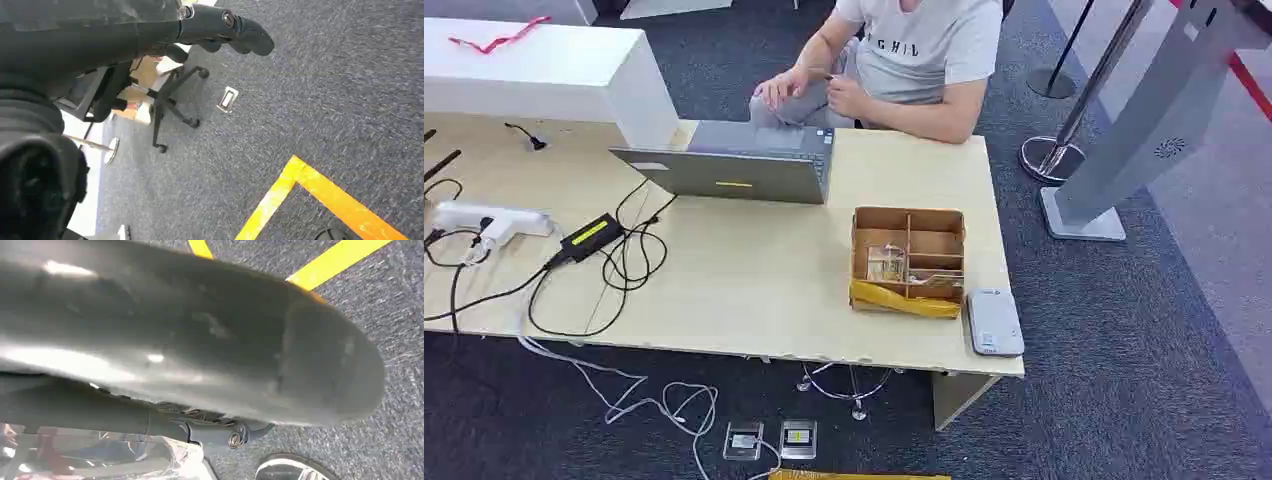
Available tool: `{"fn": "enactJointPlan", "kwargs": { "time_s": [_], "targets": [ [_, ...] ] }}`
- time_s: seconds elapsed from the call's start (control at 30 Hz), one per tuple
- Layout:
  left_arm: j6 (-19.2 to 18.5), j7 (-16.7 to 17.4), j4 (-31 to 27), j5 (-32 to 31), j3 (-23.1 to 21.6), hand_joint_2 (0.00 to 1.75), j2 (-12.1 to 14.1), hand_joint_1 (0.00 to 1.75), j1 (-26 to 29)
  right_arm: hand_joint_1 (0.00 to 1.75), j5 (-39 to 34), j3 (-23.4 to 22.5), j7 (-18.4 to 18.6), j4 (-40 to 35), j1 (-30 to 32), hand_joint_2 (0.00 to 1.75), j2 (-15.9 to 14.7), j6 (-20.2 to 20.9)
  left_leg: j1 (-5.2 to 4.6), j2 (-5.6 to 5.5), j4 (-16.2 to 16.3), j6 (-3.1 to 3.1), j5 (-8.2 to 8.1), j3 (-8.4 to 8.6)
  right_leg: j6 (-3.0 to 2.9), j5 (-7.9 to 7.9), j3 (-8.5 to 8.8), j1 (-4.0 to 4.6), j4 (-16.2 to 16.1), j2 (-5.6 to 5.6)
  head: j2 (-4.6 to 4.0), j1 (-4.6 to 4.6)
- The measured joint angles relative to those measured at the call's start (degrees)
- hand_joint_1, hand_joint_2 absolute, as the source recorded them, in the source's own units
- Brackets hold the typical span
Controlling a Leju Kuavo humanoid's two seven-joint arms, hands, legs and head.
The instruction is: Pass the card to the sensor for recognition and then transmit it.
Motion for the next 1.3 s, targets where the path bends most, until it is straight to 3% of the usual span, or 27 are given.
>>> {"fn": "enactJointPlan", "kwargs": {
  "time_s": [0.33, 0.43, 0.57, 0.67, 0.87, 1.03, 1.17, 1.3],
  "targets": [
    [0.0, 3.0, -0.3, 0.0, 0.0, 0.0, 0.0, 0.0, 0.0, 0.0, -3.7, 0.0, -0.2, -0.2, 0.0, 0.0, -2.4, 1.2, -0.01, 0.0, 0.0, 0.0, 0.0, 0.0, 0.0, 0.0, 0.02, -0.01, 0.0, 0.0, 0.0, 0.04],
    [0.0, 3.7, -0.4, 0.8, 0.0, 0.0, 0.0, 0.0, 0.0, 0.0, -4.4, 0.0, -1.5, -0.5, 0.0, 0.0, -3.1, 1.4, -0.01, 0.0, 0.0, 0.0, 0.0, 0.0, 0.0, 0.0, 0.02, -0.01, 0.0, 0.0, 0.02, 0.02],
    [0.0, 3.5, -0.4, 3.9, 0.0, 0.0, -0.1, 0.0, 0.0, 0.0, -8.1, -1.3, -6.0, -1.2, 0.1, 0.0, -4.5, 1.5, -0.01, 0.0, 0.0, 0.0, 0.0, 0.01, 0.0, 0.0, 0.01, -0.01, 0.0, 0.0, 0.0, 0.02],
    [0.0, 0.7, -0.2, 5.5, 0.0, 0.0, -0.1, 0.0, 0.0, 0.0, -11.0, -3.4, -10.4, -2.5, 0.4, 0.0, -7.1, 2.4, -0.03, 0.0, 0.0, 0.0, 0.0, 0.01, 0.0, 0.0, 0.02, -0.03, 0.0, 0.0, 0.0, -0.02],
    [0.0, -1.7, -0.1, 6.9, 0.0, 0.0, -0.1, 0.0, 0.0, 0.0, -15.5, -7.5, -18.6, -5.8, 1.5, 0.0, -12.3, 2.8, -0.07, -0.01, 0.0, 0.01, 0.0, 0.0, 0.03, 0.02, 0.03, -0.08, 0.0, 0.0, 0.0, 0.02],
    [0.0, -2.2, -0.1, 7.4, 0.0, 0.0, -0.1, 0.0, 0.0, 0.0, -15.6, -11.0, -19.7, -10.2, 1.5, 0.0, -17.7, 1.4, -0.08, -0.02, 0.0, 0.03, 0.01, 0.0, 0.04, 0.03, 0.05, -0.09, 0.0, -0.01, 0.0, 0.02],
    [0.0, -2.2, 0.1, 8.5, 0.0, 0.0, -0.1, 0.0, 0.0, 0.0, -14.4, -13.7, -22.6, -14.3, 1.1, 0.0, -21.6, -3.1, -0.09, -0.01, 0.0, 0.05, 0.01, -0.06, 0.05, 0.04, 0.08, -0.1, 0.0, -0.01, 0.0, 0.0],
    [0.0, -2.2, 1.4, 9.5, 0.0, 0.0, 0.3, 0.0, 0.0, 0.0, -11.0, -17.8, -20.2, -19.5, 0.1, 0.0, -28.4, -3.7, -0.15, -0.02, 0.0, 0.11, 0.05, -0.09, 0.13, 0.09, 0.09, -0.15, 0.0, -0.03, 0.0, 0.02]
  ]
}}
